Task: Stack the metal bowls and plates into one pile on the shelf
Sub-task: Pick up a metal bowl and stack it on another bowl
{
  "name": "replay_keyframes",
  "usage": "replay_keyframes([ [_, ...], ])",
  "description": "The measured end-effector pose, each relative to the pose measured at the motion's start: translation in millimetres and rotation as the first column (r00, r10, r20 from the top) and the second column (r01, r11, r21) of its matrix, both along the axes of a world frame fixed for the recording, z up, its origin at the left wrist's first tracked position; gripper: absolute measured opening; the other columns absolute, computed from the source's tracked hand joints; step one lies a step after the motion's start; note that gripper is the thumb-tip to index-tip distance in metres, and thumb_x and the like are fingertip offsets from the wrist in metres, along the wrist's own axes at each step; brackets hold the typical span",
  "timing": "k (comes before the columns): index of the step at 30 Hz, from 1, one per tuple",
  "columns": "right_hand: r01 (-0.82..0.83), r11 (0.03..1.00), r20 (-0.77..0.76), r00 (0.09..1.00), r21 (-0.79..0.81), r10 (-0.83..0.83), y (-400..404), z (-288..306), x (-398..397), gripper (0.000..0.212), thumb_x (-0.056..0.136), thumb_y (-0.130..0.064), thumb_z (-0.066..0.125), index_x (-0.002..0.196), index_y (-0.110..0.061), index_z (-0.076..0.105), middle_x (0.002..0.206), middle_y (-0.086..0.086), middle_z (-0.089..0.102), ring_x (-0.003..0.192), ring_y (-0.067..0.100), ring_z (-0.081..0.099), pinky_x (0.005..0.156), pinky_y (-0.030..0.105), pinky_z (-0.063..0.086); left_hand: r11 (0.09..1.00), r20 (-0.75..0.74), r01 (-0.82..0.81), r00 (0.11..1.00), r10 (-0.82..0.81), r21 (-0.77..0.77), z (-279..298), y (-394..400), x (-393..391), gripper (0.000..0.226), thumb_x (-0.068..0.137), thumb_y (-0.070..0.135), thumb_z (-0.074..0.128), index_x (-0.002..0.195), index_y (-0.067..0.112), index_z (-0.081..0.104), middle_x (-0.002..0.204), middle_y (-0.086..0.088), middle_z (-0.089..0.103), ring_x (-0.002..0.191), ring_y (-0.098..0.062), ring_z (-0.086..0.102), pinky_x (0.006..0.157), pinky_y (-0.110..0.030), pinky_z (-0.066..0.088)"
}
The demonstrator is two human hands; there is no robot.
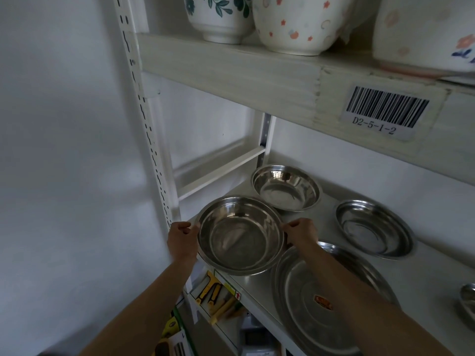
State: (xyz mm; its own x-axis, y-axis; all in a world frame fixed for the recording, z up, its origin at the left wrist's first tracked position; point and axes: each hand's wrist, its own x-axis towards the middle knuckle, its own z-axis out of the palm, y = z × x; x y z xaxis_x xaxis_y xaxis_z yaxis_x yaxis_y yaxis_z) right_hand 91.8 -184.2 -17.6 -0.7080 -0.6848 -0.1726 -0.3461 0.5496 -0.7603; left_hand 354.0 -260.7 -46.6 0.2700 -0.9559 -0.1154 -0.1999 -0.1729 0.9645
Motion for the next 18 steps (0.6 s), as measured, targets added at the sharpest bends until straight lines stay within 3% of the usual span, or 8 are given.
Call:
replay_keyframes([
  [6, 0.073, 0.995, 0.085, 0.994, -0.063, -0.068, 2, 12, 0, 0.013, 0.082, -0.025, 0.071, 0.079, -0.013, 0.07, 0.074, 0.007, 0.067, 0.073, 0.023, 0.064, 0.069, 0.028, 0.045, 0.999, 0.078, 0.028, 0.997, -0.025, -0.043, 10, -6, 2, 0.034, 0.08, 0.031, 0.071, 0.106, 0.011, 0.059, 0.088, -0.005, 0.064, 0.084, -0.024, 0.063, 0.076, -0.034, 0.051],
  [9, 0.127, 0.984, 0.152, 0.982, -0.124, -0.108, 2, 14, -2, 0.023, 0.084, -0.026, 0.07, 0.067, -0.01, 0.066, 0.059, 0.004, 0.061, 0.061, 0.022, 0.059, 0.067, 0.037, 0.051, 0.983, 0.113, 0.092, 0.991, -0.074, -0.162, 28, -6, -14, 0.028, 0.082, 0.032, 0.068, 0.102, 0.014, 0.059, 0.081, -0.001, 0.063, 0.077, -0.019, 0.061, 0.07, -0.03, 0.051],
  [12, 0.177, 0.969, 0.209, 0.968, -0.172, -0.14, 2, 15, -9, 0.027, 0.083, -0.032, 0.07, 0.064, -0.014, 0.066, 0.062, 0.008, 0.063, 0.062, 0.024, 0.059, 0.068, 0.044, 0.055, 0.956, 0.093, 0.192, 0.98, -0.175, -0.223, 47, -7, -37, 0.023, 0.084, 0.032, 0.067, 0.096, 0.015, 0.059, 0.08, 0.004, 0.061, 0.073, -0.01, 0.058, 0.068, -0.023, 0.047],
  [18, 0.303, 0.921, 0.446, 0.879, -0.246, -0.17, -1, 27, -22, 0.034, 0.093, -0.026, 0.064, 0.065, -0.01, 0.055, 0.057, 0.006, 0.05, 0.047, 0.015, 0.044, 0.047, 0.027, 0.037, 0.905, 0.115, 0.387, 0.921, -0.372, -0.177, 73, -25, -86, 0.022, 0.091, 0.032, 0.06, 0.075, 0.017, 0.059, 0.079, -0.004, 0.066, 0.067, -0.009, 0.058, 0.076, -0.027, 0.049],
])
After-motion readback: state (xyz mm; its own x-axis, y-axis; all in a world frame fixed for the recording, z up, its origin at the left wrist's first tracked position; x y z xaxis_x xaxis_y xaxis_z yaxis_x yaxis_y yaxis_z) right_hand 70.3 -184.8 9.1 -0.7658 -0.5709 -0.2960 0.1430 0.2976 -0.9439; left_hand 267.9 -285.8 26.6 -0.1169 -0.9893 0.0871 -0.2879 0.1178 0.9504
